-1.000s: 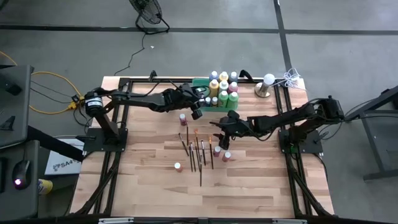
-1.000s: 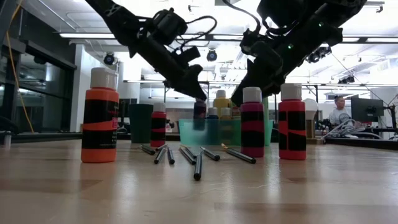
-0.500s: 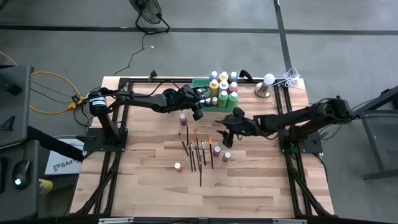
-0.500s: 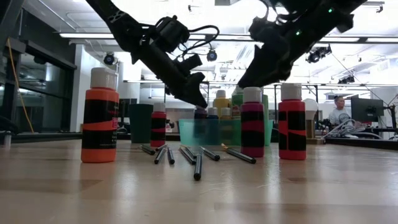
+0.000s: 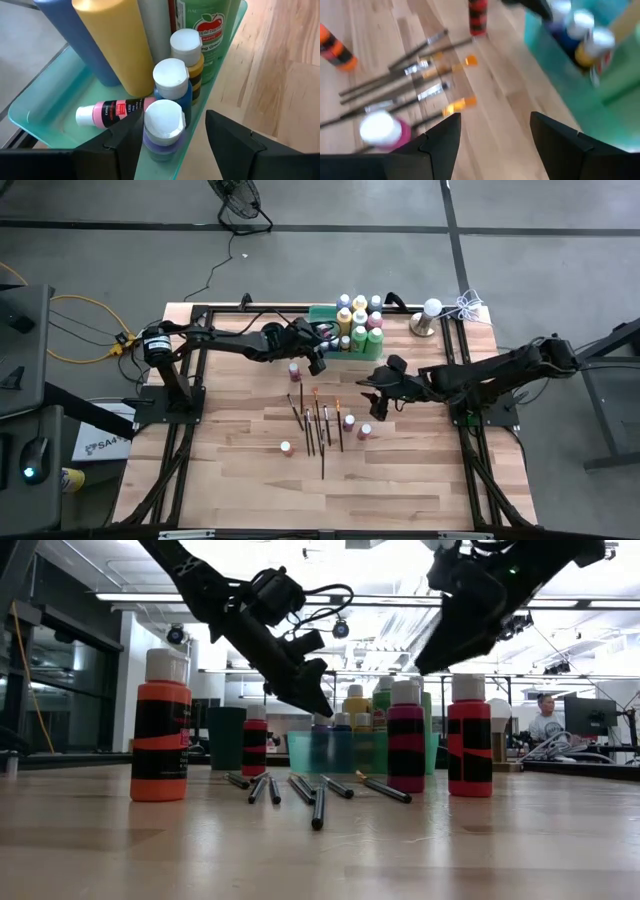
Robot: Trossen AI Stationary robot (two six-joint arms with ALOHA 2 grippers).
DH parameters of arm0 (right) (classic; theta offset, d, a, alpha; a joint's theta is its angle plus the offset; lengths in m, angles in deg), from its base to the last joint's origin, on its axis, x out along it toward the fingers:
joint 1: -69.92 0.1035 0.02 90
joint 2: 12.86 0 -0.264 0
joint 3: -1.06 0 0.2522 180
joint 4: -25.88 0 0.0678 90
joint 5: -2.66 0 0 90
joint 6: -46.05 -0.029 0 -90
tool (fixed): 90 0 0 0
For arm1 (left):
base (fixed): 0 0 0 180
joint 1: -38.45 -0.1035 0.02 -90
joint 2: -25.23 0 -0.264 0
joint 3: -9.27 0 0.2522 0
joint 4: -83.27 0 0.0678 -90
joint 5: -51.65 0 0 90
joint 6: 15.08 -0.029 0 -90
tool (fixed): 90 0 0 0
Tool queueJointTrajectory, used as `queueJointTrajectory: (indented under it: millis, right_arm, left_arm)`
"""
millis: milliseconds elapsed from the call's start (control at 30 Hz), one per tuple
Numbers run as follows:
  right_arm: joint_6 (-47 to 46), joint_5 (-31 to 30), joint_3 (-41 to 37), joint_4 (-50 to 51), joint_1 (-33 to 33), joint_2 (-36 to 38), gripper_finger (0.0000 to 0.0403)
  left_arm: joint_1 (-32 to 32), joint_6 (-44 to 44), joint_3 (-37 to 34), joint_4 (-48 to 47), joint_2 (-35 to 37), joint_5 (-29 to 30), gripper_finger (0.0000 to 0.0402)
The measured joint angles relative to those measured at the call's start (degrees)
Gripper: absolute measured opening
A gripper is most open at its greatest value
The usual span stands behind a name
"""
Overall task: Pick & Place Paint Supplies
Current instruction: Put the small light blue paint bottle into the green bin, then put the small dark orange paint bottle into the green bin
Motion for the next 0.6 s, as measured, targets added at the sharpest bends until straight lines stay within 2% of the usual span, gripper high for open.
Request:
queueJointTrajectory:
  millis: [133, 367, 467, 600]
  right_arm:
    - [-5.9, -0.3, 0.0, 8.5, 2.4, 1.7, 0.0231]
    - [-17.5, -5.9, 0.0, 21.7, 10.1, 2.6, 0.0231]
    - [-20.5, -5.9, -2.1, 20.0, 14.2, 2.4, 0.0231]
    - [-22.0, -5.6, -8.0, 10.4, 18.9, 2.4, 0.0231]
  left_arm:
    - [0.0, -1.1, 0.0, -0.6, 1.6, 0.1, 0.0209]
    - [0.0, -1.8, 0.0, -4.4, 6.5, 1.6, 0.021]
    - [0.0, -2.1, 0.0, -6.4, 8.4, 1.6, 0.021]
    - [0.0, -2.1, 0.0, -9.2, 10.3, 1.6, 0.021]
